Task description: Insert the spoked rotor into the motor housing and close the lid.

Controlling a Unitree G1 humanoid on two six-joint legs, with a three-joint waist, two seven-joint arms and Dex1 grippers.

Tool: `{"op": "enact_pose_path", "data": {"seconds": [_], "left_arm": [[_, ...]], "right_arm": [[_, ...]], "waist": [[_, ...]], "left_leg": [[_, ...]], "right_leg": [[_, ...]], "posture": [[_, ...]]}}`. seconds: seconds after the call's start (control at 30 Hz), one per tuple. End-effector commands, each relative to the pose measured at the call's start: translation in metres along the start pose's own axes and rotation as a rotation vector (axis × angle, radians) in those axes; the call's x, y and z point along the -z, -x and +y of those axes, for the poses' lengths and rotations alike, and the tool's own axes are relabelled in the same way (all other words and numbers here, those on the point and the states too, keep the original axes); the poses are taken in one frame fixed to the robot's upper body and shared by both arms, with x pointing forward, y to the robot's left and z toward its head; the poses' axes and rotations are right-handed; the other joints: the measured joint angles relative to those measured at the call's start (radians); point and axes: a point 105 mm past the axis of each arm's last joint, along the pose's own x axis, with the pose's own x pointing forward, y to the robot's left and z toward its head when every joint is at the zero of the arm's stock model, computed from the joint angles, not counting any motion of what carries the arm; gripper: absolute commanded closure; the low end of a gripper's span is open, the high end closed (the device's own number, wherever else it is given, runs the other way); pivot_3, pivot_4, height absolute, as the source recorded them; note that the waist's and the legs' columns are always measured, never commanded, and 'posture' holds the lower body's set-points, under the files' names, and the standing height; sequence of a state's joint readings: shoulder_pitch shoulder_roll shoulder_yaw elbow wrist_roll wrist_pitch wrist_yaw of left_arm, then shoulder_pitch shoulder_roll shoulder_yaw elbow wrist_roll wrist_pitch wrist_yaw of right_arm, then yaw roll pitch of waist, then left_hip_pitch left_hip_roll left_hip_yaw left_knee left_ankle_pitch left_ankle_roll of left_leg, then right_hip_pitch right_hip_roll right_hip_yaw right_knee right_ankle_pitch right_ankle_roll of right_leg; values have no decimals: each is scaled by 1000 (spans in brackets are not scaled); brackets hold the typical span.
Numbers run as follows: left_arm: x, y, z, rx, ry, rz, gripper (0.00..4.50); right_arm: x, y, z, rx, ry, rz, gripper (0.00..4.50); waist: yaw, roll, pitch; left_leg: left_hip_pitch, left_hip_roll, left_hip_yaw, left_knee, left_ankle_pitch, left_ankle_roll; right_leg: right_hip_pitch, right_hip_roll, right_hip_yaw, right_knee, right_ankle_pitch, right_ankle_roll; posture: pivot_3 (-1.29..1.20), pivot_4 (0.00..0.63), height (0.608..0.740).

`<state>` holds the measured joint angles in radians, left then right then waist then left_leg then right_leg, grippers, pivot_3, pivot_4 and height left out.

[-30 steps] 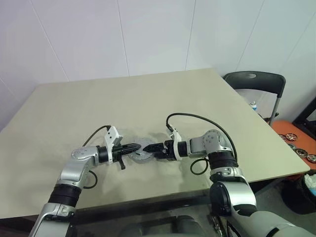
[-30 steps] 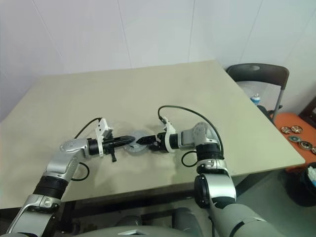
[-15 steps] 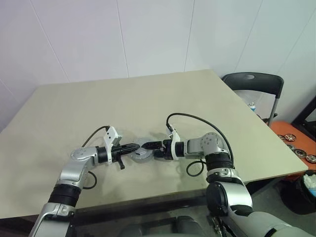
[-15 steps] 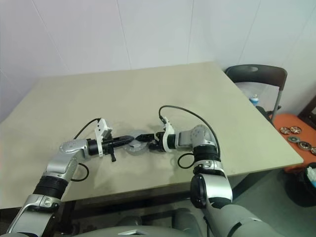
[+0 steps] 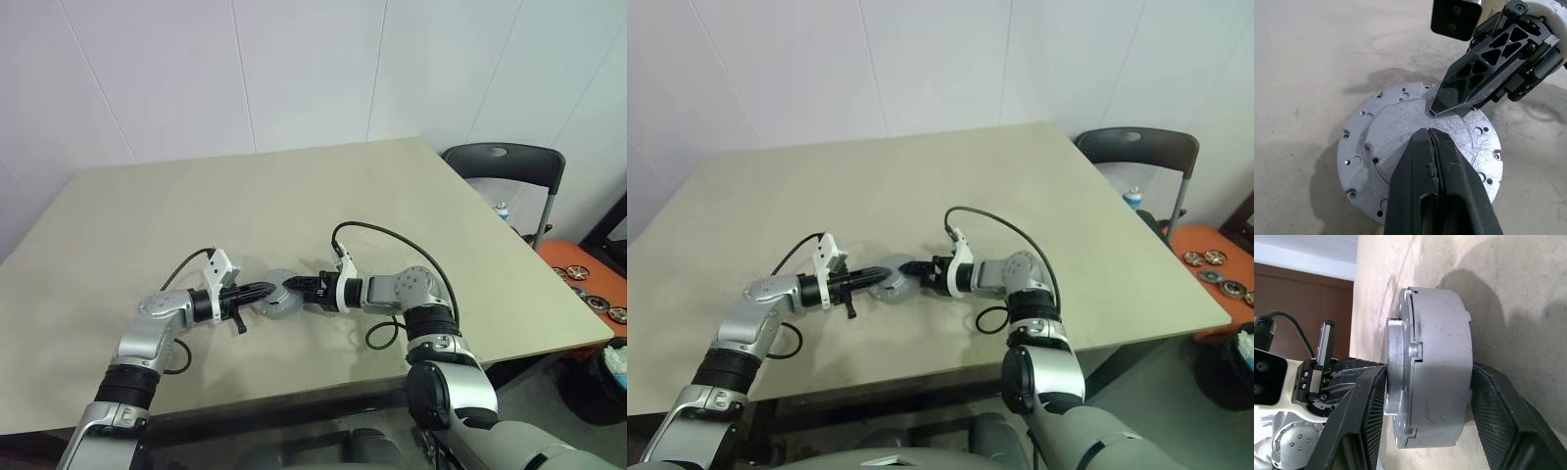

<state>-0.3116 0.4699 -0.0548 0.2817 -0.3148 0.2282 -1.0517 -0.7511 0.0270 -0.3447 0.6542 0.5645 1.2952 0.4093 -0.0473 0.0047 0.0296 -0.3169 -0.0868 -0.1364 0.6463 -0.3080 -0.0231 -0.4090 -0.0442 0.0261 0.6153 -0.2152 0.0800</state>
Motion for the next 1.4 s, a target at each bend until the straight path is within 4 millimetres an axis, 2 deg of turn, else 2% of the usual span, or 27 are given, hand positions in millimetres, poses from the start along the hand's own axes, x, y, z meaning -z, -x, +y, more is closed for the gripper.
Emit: {"op": "enact_pose_path", "data": {"seconds": [0.03,0.17,0.43,0.67,0.97,1.1,1.23,1.4], "left_arm": [[-9,3,4,-20,-5,-22,4500],[-15,7,9,-44,2,-45,4500],[-10,15,11,-71,9,-31,4500],[-8,17,10,-80,14,-33,4500],[-9,22,12,-101,19,-32,4500],[-9,25,12,-110,17,-27,4500],[-9,28,13,-119,15,-26,4500],[-8,29,13,-125,13,-23,4500]], "right_arm": [[7,-4,-13,75,-18,33,2277],[6,-5,-13,72,-29,19,2277],[13,-10,-33,150,-75,21,2299],[13,-17,-26,92,-88,9,2299],[8,-18,-34,117,-126,-27,2299],[9,-19,-25,54,-113,-14,2300],[18,-23,-20,43,-90,42,2300],[13,-23,-18,30,-97,11,2302]], "waist": [[0,0,0],[-1,0,0],[-3,1,0],[-18,1,0],[-24,1,1],[-24,2,1],[-24,2,1],[-24,3,1]], "left_leg": [[0,0,0,0,0,0],[-1,0,0,0,0,0],[-1,0,0,0,0,0],[0,0,-1,0,0,0],[0,0,-1,-1,0,0],[0,0,-1,-1,0,0],[-2,0,-1,-1,0,0],[-3,0,-1,-2,0,0]], "right_leg": [[0,0,0,0,0,0],[-1,0,0,0,0,0],[-1,0,0,0,0,0],[0,0,0,0,0,0],[0,0,0,-1,0,0],[0,0,0,-1,0,0],[-1,0,0,-1,0,0],[-3,0,0,-2,0,0]], "posture": [[0,0,740],[0,0,740],[0,0,740],[0,0,740],[0,0,740],[0,0,740],[0,0,740],[0,0,740]]}}
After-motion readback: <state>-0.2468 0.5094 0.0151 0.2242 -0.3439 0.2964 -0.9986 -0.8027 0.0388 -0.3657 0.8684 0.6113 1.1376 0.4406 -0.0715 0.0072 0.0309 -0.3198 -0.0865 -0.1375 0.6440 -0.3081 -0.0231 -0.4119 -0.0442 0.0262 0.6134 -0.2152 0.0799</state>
